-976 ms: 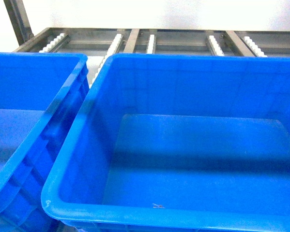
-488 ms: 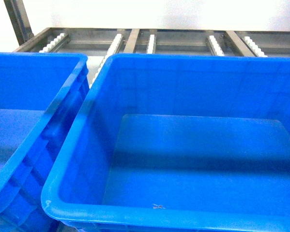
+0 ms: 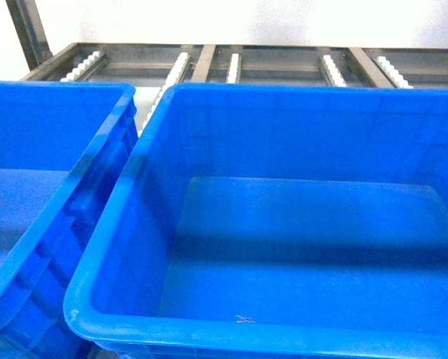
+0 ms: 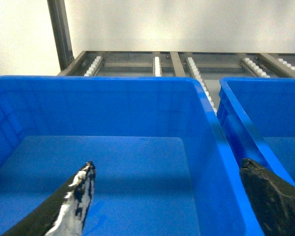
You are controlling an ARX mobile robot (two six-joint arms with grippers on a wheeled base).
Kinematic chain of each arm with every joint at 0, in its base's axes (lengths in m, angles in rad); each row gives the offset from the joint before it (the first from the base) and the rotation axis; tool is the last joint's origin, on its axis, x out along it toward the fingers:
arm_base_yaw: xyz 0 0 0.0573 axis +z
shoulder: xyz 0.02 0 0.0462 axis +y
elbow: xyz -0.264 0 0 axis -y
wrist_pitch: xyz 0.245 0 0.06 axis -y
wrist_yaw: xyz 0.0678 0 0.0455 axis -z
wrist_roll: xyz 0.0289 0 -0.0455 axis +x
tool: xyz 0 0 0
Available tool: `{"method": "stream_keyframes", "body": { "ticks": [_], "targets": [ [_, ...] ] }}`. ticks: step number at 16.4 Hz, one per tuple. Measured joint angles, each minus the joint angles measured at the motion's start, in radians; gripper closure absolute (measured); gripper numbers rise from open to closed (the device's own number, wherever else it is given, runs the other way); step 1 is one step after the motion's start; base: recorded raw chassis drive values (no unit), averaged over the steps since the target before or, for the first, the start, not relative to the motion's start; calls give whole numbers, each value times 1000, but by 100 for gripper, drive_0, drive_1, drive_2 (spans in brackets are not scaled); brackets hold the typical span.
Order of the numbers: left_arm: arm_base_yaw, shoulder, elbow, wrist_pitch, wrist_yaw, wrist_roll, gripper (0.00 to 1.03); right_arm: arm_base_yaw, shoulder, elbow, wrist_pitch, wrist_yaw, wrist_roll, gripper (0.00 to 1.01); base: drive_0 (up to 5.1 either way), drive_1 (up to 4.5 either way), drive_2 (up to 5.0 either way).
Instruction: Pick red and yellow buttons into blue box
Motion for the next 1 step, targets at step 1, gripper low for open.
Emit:
{"method": "stream_keyframes", "body": {
  "ticks": [1],
  "targets": [
    [0,0,0,0,0,0,11,0,0,0,0,0,0,3,0,0,0]
  ]
}}
